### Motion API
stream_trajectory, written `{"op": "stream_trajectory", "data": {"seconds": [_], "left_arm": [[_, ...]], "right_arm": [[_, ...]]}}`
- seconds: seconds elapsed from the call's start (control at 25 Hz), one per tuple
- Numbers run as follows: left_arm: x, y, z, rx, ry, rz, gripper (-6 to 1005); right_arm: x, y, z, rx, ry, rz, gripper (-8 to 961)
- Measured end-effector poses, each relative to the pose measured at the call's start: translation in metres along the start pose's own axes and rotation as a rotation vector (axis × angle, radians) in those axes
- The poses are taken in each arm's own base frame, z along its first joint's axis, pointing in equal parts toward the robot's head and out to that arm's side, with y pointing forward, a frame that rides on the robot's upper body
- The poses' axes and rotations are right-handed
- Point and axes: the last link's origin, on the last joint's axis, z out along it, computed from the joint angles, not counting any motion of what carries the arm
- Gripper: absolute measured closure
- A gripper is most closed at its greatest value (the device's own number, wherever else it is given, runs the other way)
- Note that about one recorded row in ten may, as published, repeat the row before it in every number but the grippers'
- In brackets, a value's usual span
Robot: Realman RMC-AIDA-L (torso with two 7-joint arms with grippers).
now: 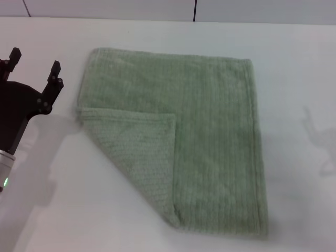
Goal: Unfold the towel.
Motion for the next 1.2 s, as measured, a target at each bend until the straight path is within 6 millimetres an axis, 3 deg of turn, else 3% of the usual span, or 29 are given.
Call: {"op": "stream_trajectory", "data": {"seconds": [0.4, 0.72, 0.88, 1.08, 1.2], "left_arm": [[-0.003, 0.000, 0.004, -0.003, -0.019, 0.001, 243], [-0.008, 0.003, 0.014, -0.023, -0.068, -0.017, 242], [-0.007, 0.008, 0.021, -0.029, -0.088, -0.042, 242], [-0.002, 0.015, 0.041, -0.056, -0.191, -0.174, 243], [0.014, 0.020, 0.054, -0.125, -0.245, -0.216, 243]], "right_arm": [[0.004, 0.009, 0.014, 0.011, 0.026, 0.069, 187], [0.022, 0.027, 0.095, -0.103, 0.399, 0.291, 188], [0.019, 0.039, 0.142, -0.202, 0.717, 0.297, 189], [0.014, 0.049, 0.163, -0.226, 0.938, 0.293, 190], [0.006, 0.048, 0.171, -0.203, 1.039, 0.313, 223]]}}
